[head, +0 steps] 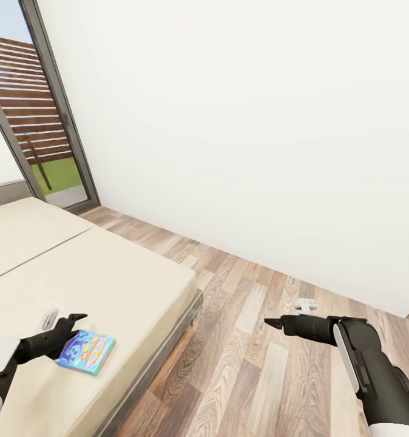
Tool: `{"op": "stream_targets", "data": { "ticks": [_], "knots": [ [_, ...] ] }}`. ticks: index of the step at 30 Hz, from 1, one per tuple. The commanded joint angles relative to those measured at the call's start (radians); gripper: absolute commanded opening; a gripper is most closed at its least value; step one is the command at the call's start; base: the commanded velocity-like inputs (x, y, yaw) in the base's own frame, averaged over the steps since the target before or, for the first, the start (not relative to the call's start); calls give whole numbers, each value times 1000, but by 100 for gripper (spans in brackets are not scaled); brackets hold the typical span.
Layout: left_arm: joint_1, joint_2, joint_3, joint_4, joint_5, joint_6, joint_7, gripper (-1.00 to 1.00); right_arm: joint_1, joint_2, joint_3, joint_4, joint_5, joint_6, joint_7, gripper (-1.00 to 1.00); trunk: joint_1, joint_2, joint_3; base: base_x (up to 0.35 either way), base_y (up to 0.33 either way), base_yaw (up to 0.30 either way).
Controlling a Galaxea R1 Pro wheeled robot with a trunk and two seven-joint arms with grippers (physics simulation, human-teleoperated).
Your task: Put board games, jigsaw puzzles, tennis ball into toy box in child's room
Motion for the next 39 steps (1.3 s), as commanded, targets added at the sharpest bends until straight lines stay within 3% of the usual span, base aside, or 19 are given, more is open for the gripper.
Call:
{"op": "stream_targets", "data": {
  "ticks": [1, 22, 30, 39],
  "knots": [
    [0, -3, 1, 8, -14, 13, 12, 100, -1, 0, -1, 0, 9, 0, 9, 100, 0, 0, -1, 0, 0, -5],
    [2, -13, 10, -8, -12, 34, 5, 100, -1, 2, -1, 1, 9, -11, 6, 100, 0, 0, -1, 0, 0, -1],
    [15, -8, 26, -93, -12, 68, 5, 100, -1, 3, 1, 1, 9, -11, 6, 100, 0, 0, -1, 0, 0, 0],
    [28, 5, 72, -165, -19, 90, 12, 100, 0, 6, 2, 1, 8, -12, 5, 100, 0, 0, -1, 0, 0, 0]
  ]
}}
